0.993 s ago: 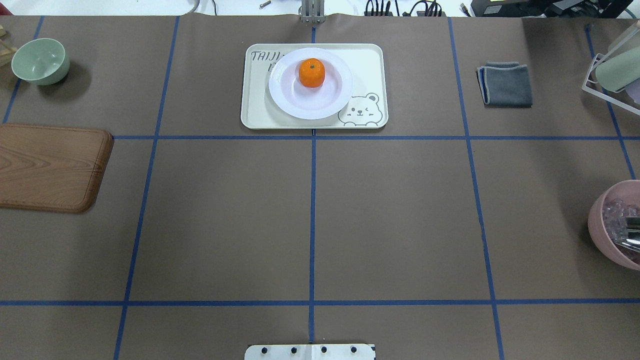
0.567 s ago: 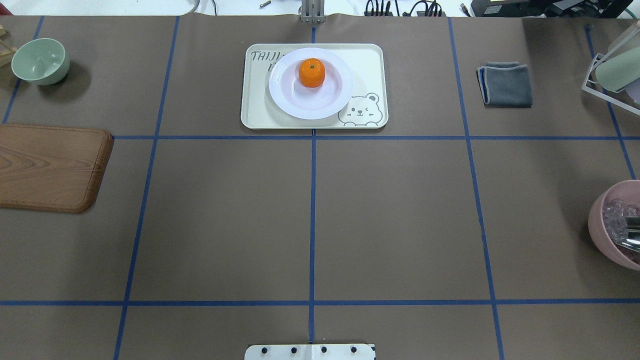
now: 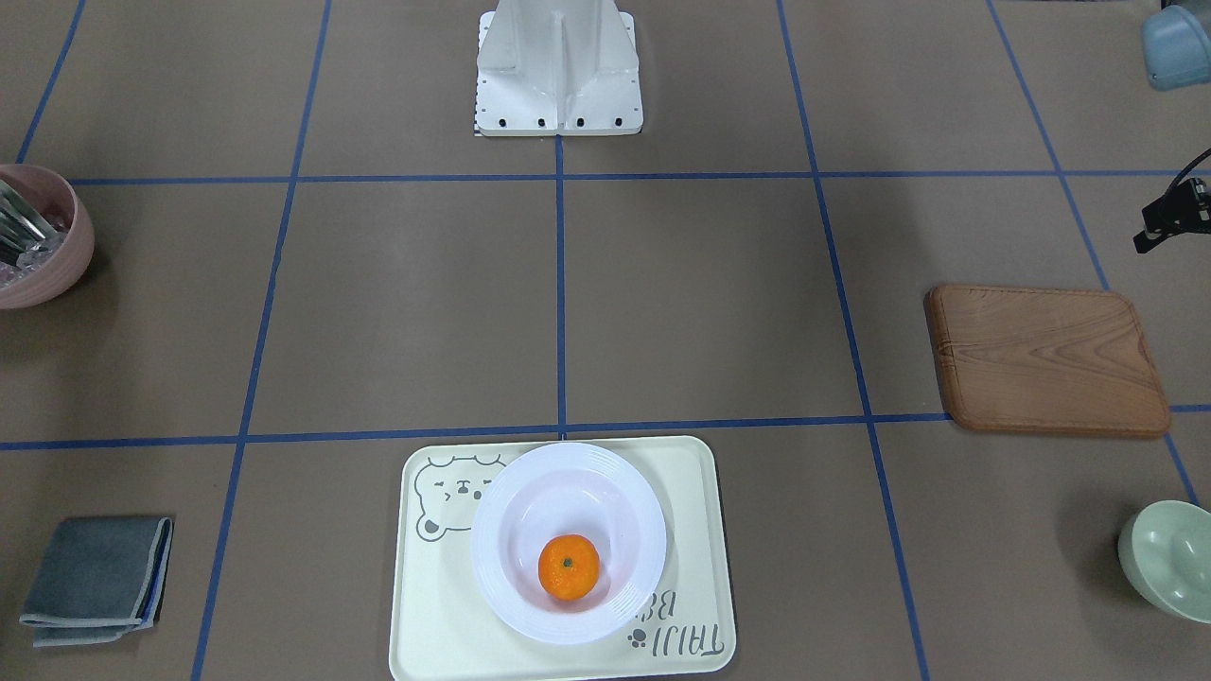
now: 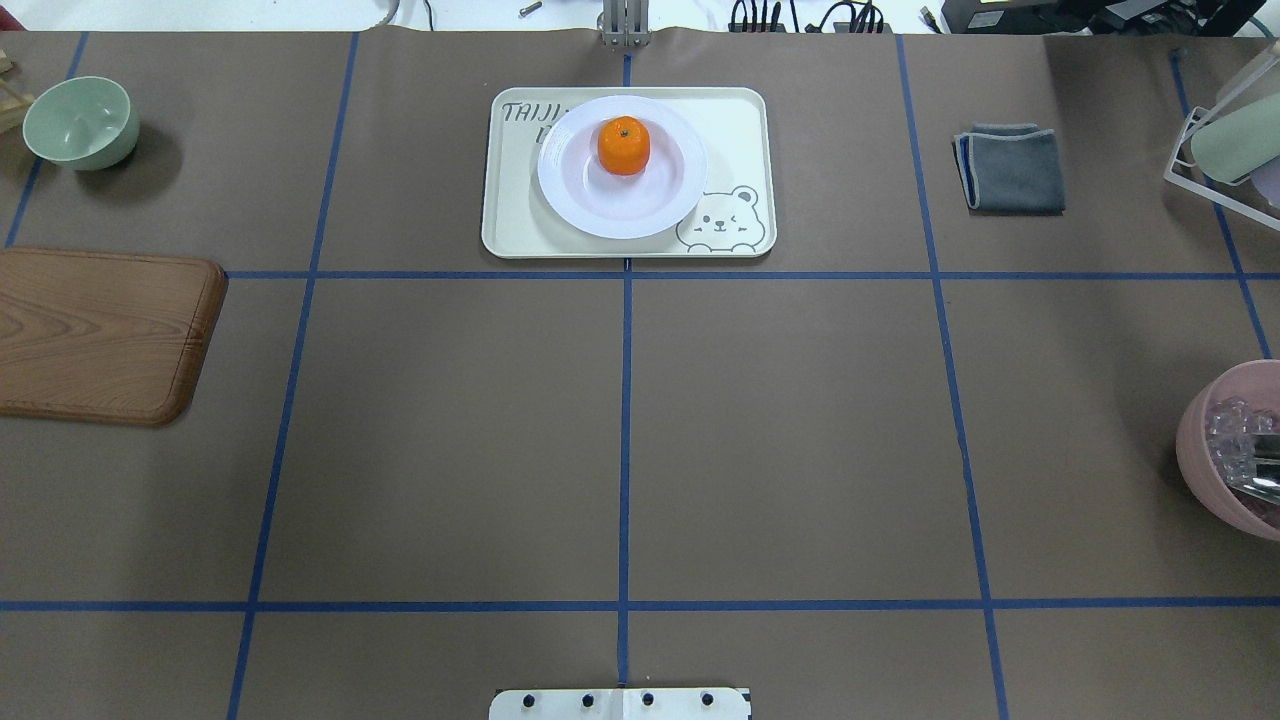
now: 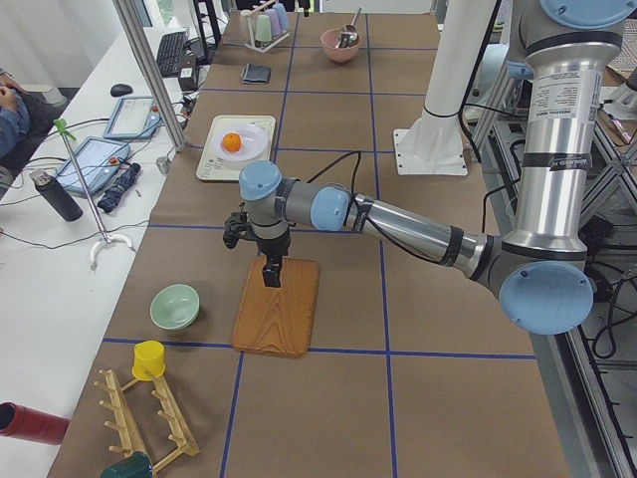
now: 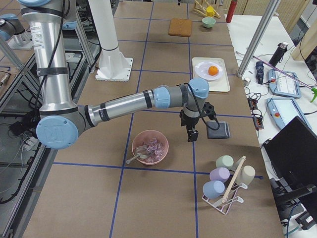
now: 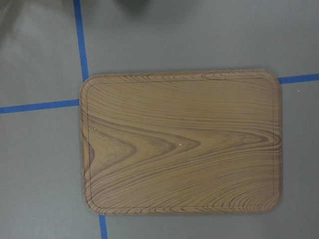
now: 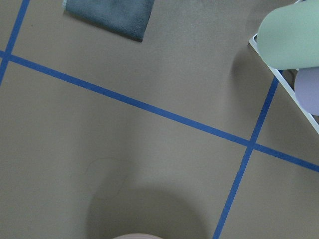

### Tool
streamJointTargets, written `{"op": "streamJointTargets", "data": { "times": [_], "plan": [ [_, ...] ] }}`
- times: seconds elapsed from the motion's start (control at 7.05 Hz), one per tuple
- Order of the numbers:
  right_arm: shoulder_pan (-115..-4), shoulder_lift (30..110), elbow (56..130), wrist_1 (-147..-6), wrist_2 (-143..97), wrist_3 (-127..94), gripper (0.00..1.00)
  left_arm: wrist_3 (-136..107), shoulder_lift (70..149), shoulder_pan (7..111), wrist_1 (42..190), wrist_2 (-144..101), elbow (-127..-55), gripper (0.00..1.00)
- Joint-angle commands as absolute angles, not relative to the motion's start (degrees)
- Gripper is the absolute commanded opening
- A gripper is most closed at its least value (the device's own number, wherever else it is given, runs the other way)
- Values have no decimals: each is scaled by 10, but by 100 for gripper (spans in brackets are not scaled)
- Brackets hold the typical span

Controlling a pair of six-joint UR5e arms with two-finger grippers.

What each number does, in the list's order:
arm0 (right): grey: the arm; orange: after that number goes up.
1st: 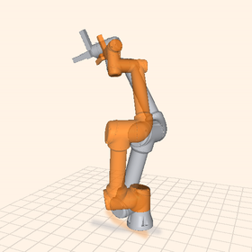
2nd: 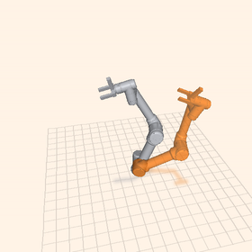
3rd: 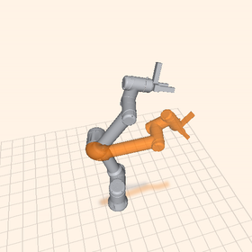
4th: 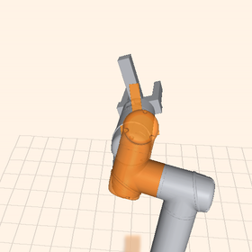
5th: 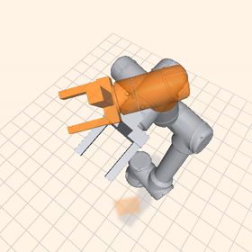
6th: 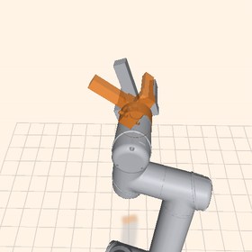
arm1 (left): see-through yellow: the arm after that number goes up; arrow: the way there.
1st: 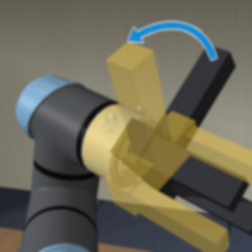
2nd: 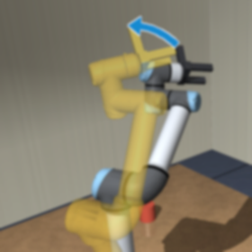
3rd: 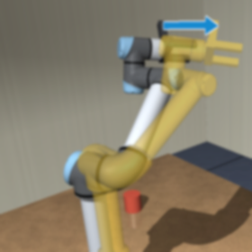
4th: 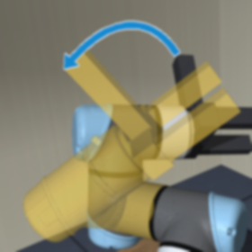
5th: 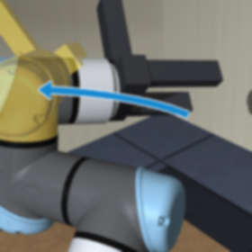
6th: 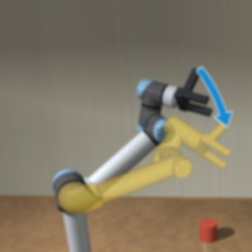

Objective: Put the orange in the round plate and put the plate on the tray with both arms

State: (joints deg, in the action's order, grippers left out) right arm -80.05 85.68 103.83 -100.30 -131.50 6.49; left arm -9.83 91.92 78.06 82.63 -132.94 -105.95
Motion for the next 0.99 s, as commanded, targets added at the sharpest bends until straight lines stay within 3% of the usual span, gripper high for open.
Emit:
{"op": "streamJointTargets", "data": {
  "times": [0.0,0.28,0.85],
  "plan": [
    [-794,915,1106,-1002,-1315,35,100,-99,928,780,826,-1331,-1058,98],
    [-794,968,1140,-998,-1311,38,100,-99,926,780,825,-1335,-1062,98],
    [-795,999,1212,-1005,-1316,9,100,-100,927,780,827,-1334,-1062,98]
  ]
}}
